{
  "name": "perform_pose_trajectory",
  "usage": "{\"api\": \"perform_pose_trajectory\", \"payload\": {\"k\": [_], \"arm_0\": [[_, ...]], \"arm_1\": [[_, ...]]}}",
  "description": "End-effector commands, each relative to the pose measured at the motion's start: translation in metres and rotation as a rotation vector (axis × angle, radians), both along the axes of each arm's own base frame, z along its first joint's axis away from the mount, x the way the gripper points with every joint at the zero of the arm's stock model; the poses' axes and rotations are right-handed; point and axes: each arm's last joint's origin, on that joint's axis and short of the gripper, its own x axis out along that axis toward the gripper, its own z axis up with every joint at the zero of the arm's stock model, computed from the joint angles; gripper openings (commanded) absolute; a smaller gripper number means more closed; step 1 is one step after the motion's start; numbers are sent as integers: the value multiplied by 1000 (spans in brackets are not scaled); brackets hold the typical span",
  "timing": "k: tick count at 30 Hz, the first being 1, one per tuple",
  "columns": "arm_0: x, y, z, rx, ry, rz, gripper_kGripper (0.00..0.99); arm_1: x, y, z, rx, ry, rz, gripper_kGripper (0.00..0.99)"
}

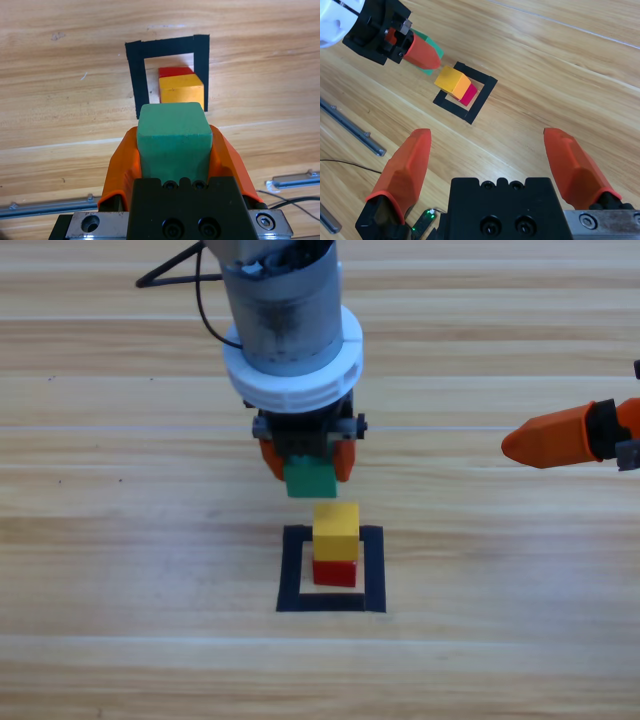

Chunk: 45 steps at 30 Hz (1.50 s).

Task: Stack the blocks in the rectangular block: red at the bottom, yellow in the middle, green on top

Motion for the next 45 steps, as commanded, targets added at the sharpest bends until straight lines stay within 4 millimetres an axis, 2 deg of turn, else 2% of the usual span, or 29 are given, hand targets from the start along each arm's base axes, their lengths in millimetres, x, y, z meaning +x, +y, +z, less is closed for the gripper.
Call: {"api": "perform_pose_trajectory", "payload": {"k": [1, 11, 20, 32, 45], "arm_0": [[4, -13, -27, 69, 13, 26, 14], [4, -24, -41, 115, -5, 15, 14], [1, -35, -46, 113, -12, 2, 14], [1, -36, -47, 118, -15, -4, 14], [-1, -34, -57, 142, 15, -11, 12]], "arm_1": [[-4, -7, 0, -3, 5, 8, 990], [-5, -8, -1, -6, 4, 6, 990], [-4, -7, -2, -9, 8, 5, 990], [-3, -6, -2, -8, 9, 4, 990], [-4, -6, -3, -11, 10, 5, 990]]}}
